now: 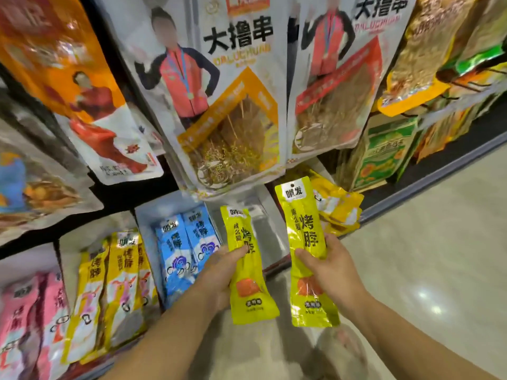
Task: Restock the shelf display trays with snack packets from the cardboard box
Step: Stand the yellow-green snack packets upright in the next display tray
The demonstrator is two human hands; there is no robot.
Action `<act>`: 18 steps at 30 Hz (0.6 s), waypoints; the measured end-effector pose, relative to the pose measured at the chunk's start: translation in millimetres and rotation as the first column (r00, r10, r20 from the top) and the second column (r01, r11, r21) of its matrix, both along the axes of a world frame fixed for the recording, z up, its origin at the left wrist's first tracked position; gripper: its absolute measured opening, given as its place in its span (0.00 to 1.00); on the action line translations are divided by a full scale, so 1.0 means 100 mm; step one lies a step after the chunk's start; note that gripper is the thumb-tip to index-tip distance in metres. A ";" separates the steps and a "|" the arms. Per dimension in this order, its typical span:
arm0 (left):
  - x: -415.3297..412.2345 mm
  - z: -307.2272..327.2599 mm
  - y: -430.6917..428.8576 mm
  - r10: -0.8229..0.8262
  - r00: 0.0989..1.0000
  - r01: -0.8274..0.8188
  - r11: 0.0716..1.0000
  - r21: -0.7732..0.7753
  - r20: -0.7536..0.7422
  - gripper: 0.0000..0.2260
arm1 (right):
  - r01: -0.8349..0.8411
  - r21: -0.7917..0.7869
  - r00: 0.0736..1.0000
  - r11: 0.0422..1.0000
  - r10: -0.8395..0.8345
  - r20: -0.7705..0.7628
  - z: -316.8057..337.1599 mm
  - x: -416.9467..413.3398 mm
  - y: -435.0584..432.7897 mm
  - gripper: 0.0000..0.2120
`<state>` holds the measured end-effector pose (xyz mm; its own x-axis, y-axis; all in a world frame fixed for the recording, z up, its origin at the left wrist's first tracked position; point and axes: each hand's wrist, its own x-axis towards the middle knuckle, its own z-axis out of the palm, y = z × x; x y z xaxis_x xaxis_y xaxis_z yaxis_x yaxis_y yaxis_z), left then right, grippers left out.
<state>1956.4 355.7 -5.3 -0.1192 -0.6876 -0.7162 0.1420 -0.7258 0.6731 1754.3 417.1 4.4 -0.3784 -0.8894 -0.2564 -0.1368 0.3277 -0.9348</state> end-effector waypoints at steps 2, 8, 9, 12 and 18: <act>-0.06 -0.15 -0.23 0.021 0.998 -0.020 1.000 -0.020 0.063 0.10 | 0.021 0.028 1.000 0.999 -0.021 -0.018 -0.16 -0.01 -0.11 0.11; -0.23 -0.58 -0.81 0.045 0.991 -0.040 0.998 -0.045 0.123 0.09 | 0.102 0.086 0.995 0.991 -0.102 -0.008 -0.48 -0.05 -0.42 0.10; -0.26 -0.66 -0.88 0.049 0.991 -0.043 0.997 -0.057 0.121 0.07 | 0.116 0.084 0.993 0.990 -0.116 -0.002 -0.50 -0.06 -0.47 0.11; -0.38 -0.86 -1.06 0.084 0.985 -0.074 0.994 -0.076 0.151 0.06 | 0.150 0.067 0.989 0.986 -0.150 0.004 -0.55 -0.08 -0.56 0.10; -0.56 -1.71 -1.36 0.006 0.980 0.019 0.992 -0.123 0.200 0.26 | 0.147 0.057 0.989 0.987 -0.149 0.024 -0.65 -0.13 -0.58 0.11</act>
<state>1900.1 219.7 -176.7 0.0124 -0.7718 -0.6358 -0.0086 -0.6359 0.7718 1741.8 359.2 -60.5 -0.4969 -0.8083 -0.3158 -0.0573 0.3937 -0.9175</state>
